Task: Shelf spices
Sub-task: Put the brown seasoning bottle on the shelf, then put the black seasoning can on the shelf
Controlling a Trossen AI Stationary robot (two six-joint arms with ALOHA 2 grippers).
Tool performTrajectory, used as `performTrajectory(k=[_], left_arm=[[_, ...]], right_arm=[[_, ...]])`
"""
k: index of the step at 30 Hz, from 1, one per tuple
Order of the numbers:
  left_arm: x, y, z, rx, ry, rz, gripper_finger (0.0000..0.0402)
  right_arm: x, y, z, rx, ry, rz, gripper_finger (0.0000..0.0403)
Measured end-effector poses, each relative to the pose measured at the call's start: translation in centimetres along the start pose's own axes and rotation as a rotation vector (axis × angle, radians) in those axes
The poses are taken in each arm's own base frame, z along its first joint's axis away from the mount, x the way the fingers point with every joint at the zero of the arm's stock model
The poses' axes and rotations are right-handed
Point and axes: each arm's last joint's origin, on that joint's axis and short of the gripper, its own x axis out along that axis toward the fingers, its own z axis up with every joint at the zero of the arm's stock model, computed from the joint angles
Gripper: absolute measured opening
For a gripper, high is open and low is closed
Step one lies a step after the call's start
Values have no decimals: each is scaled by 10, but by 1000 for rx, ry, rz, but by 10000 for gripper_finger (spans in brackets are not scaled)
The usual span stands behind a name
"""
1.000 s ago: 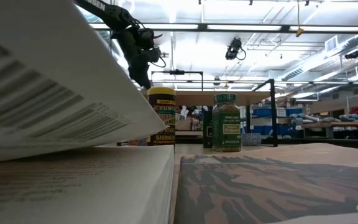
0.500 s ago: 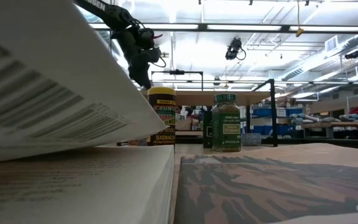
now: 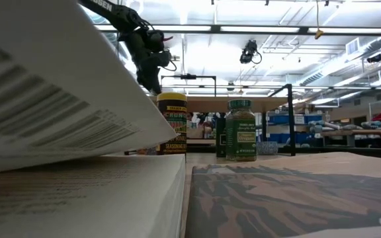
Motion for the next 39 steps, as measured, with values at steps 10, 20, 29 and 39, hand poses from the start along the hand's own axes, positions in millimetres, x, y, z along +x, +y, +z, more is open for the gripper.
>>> performTrajectory(k=[10,20,29,39], left_arm=[[-1,2,5,10,-58,17,245],[-2,0,7,14,-74,11,245],[-3,-5,15,50,-119,23,245],[-9,-21,25,97,-163,32,245]], right_arm=[[0,0,0,0,0,0,208],[0,0,0,0,0,0,208],[0,0,0,0,1,0,208],[0,0,0,0,1,0,208]])
